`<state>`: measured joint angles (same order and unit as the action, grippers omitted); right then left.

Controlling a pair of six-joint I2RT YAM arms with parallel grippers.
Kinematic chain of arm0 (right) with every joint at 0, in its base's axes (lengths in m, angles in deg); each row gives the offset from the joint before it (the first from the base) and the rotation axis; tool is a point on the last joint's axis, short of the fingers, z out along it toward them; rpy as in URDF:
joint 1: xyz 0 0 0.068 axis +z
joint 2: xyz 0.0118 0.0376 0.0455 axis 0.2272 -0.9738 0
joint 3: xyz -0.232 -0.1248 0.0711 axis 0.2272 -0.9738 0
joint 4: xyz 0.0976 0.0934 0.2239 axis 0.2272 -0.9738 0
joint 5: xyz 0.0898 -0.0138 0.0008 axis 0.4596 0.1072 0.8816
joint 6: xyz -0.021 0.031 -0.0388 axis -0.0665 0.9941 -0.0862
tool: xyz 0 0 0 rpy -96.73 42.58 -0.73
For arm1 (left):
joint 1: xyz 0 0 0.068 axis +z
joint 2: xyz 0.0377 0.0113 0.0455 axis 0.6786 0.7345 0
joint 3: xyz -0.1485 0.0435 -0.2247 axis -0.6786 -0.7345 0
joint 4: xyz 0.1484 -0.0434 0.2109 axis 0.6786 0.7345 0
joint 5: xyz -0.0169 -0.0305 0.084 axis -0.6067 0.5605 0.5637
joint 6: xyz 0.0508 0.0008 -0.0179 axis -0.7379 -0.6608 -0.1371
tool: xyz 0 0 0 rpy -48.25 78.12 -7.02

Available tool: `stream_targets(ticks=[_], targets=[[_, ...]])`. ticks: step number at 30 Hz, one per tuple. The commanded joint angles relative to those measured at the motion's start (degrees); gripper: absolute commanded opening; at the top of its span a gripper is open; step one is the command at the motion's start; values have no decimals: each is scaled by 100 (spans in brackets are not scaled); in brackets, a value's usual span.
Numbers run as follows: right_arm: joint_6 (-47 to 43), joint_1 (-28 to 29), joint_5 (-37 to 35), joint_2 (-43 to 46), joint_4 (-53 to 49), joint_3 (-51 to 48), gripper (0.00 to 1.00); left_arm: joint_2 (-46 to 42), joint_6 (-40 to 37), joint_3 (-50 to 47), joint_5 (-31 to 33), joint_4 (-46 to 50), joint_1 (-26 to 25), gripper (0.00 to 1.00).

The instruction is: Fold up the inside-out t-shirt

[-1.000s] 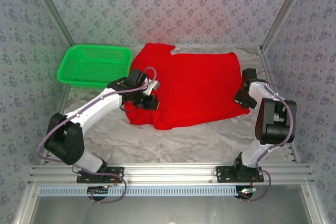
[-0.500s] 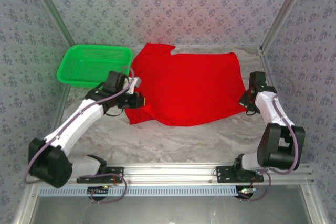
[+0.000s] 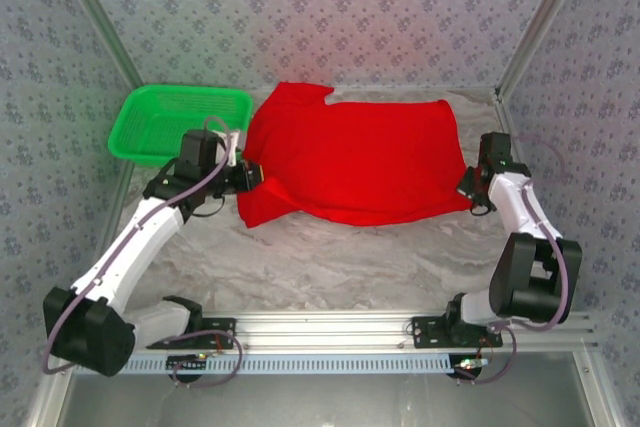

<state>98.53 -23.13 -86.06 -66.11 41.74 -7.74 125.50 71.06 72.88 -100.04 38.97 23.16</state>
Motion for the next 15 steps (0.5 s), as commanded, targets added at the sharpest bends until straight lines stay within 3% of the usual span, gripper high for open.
stream_targets(ticks=[1,7,15], targets=[[13,-29,2,-399,317,489,0,337,-267,492,400,-369,49,0],[0,38,-84,-1436,596,1426,1,1435,-748,1108,956,-585,120,0],[-125,302,-158,-2829,505,2687,2,3175,-1130,2375,1113,-519,215,0]])
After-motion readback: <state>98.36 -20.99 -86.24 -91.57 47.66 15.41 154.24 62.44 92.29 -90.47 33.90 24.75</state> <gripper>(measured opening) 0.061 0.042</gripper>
